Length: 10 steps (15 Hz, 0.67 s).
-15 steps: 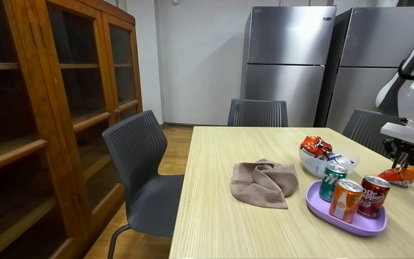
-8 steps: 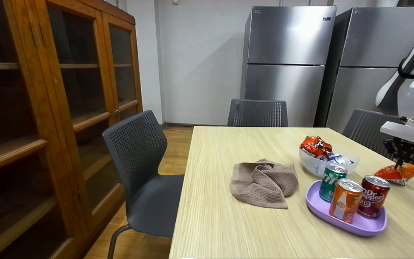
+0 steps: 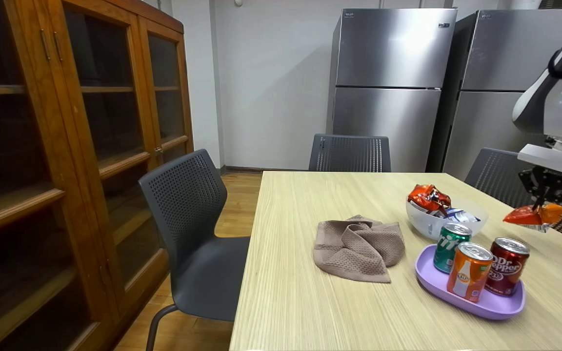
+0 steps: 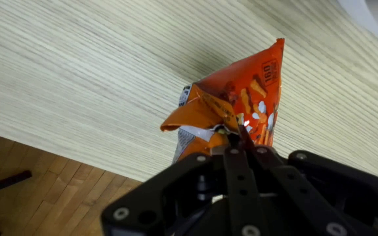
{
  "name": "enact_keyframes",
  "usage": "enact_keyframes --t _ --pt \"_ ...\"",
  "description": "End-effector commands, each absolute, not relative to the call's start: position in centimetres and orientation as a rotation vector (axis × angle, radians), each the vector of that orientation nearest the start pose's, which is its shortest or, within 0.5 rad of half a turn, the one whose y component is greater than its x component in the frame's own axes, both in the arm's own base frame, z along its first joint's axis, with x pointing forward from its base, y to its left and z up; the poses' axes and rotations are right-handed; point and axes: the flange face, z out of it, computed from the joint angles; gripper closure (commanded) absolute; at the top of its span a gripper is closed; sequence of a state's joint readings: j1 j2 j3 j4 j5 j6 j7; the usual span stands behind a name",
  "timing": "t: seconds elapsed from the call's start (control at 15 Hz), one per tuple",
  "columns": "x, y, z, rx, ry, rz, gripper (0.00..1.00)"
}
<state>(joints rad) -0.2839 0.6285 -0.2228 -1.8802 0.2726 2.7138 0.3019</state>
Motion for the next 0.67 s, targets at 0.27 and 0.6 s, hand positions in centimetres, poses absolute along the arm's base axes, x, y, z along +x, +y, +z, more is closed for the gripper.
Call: enact_keyframes --t 0.27,0.6 --pt "54.4 -25.4 26.7 -2.777 1.319 -0.393 1.00" --pt "54.6 -20.0 28.2 -2.796 1.200 -0.394 1.00"
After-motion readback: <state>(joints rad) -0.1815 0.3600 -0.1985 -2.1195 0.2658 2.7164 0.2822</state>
